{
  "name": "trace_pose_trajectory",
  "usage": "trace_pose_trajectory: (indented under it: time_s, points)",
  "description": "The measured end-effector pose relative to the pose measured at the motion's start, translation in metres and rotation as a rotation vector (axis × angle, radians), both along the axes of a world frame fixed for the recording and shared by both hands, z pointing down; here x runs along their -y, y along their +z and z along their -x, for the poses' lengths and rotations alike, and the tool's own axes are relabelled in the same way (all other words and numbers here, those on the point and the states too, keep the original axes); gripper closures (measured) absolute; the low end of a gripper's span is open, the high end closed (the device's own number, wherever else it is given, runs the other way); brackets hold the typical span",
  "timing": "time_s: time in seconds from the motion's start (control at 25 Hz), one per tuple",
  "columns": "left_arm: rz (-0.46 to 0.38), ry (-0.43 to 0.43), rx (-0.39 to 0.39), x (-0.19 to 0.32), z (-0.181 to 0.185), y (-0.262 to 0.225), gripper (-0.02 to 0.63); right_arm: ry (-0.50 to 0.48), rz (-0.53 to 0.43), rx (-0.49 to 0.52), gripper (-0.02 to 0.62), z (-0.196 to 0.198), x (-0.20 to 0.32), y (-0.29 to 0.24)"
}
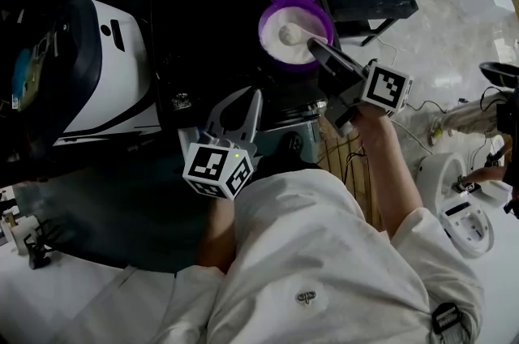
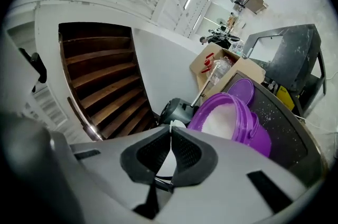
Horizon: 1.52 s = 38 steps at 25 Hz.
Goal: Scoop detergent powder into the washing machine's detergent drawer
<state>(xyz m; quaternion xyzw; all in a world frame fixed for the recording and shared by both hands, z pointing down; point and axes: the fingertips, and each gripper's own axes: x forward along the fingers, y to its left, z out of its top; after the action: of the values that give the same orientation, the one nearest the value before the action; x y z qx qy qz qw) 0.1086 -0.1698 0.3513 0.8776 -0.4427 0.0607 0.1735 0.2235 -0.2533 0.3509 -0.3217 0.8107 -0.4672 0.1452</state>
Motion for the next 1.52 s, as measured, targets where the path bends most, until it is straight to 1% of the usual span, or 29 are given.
trace_pose_trajectory:
  time_s: [0.28,0.44,0.6,0.72,0.88,1.12,1.32,1.52]
  points:
    - [-0.002,-0.019,-0.018,-0.003,0.025,-0.003,0.583,0.017,-0.013,0.017,0.584,0.015,-0.014,-0.012]
    - [-0.004,-0.009,-0.018,-0.01,0.043,-0.004,0.583,0.015,-0.017,0.031,0.584,0.035,-0.027,-0.019]
    - [0.007,-0.03,-0.03,-0.017,0.072,-0.002,0.583,0.002,-0.012,0.05,0.584,0.06,-0.043,-0.021]
    - [0.008,-0.038,-0.031,-0.023,0.092,-0.003,0.583,0.0,0.002,0.03,0.584,0.078,-0.055,-0.017]
    - [0.016,-0.053,-0.03,-0.031,0.124,-0.001,0.583,-0.009,0.014,0.049,0.584,0.101,-0.07,-0.014]
    - [0.035,-0.078,-0.036,-0.047,0.164,0.007,0.583,-0.035,0.033,0.042,0.584,0.137,-0.096,-0.004]
    - [0.05,-0.083,-0.041,-0.06,0.19,0.016,0.583,-0.056,0.071,0.028,0.584,0.167,-0.123,0.009]
    - [0.07,-0.077,-0.048,-0.072,0.207,0.027,0.583,-0.081,0.096,-0.006,0.584,0.19,-0.151,0.026]
